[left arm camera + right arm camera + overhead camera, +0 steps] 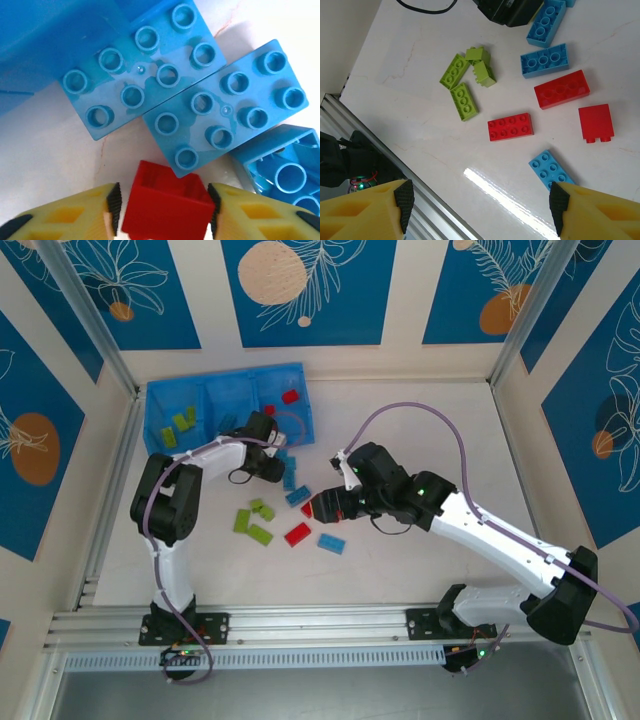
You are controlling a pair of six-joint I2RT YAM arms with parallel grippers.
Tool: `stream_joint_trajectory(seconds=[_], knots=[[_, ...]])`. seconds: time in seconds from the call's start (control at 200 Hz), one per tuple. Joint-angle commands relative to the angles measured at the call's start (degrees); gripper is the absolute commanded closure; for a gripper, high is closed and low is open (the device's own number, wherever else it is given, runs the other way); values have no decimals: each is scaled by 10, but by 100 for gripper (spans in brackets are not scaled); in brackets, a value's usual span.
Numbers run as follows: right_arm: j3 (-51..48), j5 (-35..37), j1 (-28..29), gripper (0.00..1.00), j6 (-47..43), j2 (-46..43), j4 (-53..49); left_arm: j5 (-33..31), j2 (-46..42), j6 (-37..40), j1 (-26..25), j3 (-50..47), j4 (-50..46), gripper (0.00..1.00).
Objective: Sort the legos into containers by color
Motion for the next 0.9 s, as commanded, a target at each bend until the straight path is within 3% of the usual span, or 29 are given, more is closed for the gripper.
stream_joint_trajectory(seconds=[0.0, 0.16, 0.325, 0.49, 0.61, 0.725, 0.895], knots=[[20, 3, 6, 26, 12, 3, -1, 16, 6, 4, -2, 15, -19, 60], [24, 2, 8, 26, 18, 7, 5, 27, -42, -6, -4, -18, -22, 68], [27, 14, 10, 26, 26, 8, 18, 55, -171, -52, -19, -68, -28, 68], [24, 36, 10, 26, 34, 4, 27, 14, -250, -84, -54, -42, -37, 67], [19, 33, 10, 26, 45, 1, 29, -64, -197, -64, -50, 41, -24, 68], [19, 37, 14, 26, 53, -8, 12, -147, -72, -16, -43, 162, -24, 68], [6, 62, 26, 26, 64, -49, -8, -183, 81, 14, -28, 367, -95, 62]])
